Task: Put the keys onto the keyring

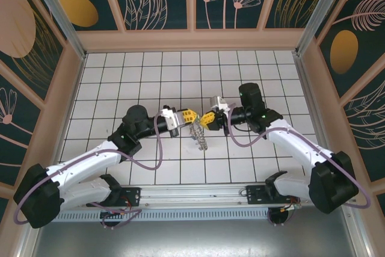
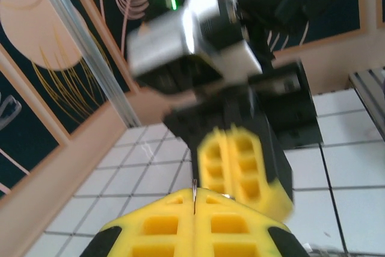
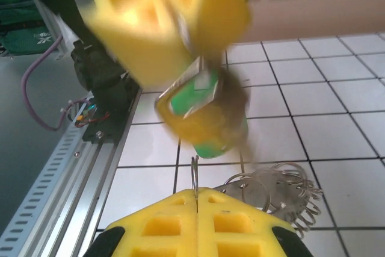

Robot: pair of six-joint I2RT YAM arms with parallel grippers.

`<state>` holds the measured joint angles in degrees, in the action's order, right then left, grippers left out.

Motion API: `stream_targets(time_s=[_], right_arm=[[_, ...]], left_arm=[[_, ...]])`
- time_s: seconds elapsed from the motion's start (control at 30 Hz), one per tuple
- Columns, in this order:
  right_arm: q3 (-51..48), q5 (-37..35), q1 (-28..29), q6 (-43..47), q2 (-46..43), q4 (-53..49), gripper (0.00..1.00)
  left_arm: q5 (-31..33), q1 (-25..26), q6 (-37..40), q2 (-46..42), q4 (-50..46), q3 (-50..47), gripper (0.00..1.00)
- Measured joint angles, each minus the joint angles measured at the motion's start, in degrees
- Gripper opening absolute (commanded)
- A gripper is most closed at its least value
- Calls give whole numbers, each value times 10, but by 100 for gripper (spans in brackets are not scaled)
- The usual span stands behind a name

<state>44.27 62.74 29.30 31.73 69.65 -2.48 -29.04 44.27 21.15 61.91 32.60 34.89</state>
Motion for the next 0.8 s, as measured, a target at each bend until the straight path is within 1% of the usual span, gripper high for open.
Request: stream_targets(time_s=[0.1,0.27,0.53,0.8], right_arm=[[-1,-3,1,8,5,-12,0],[-21,-11,0,-2,0,15,0],[-33,-4,-4,-5,-25,30,0],[-40,-2,-4,-21,-48,74,0]], left_arm=[[-7,0,5,0,8,18,0],[-8,0,17,0,2,22,0],[26,0,63,-22,-54,22,0],[28,-1,75,7,-103,31,0]])
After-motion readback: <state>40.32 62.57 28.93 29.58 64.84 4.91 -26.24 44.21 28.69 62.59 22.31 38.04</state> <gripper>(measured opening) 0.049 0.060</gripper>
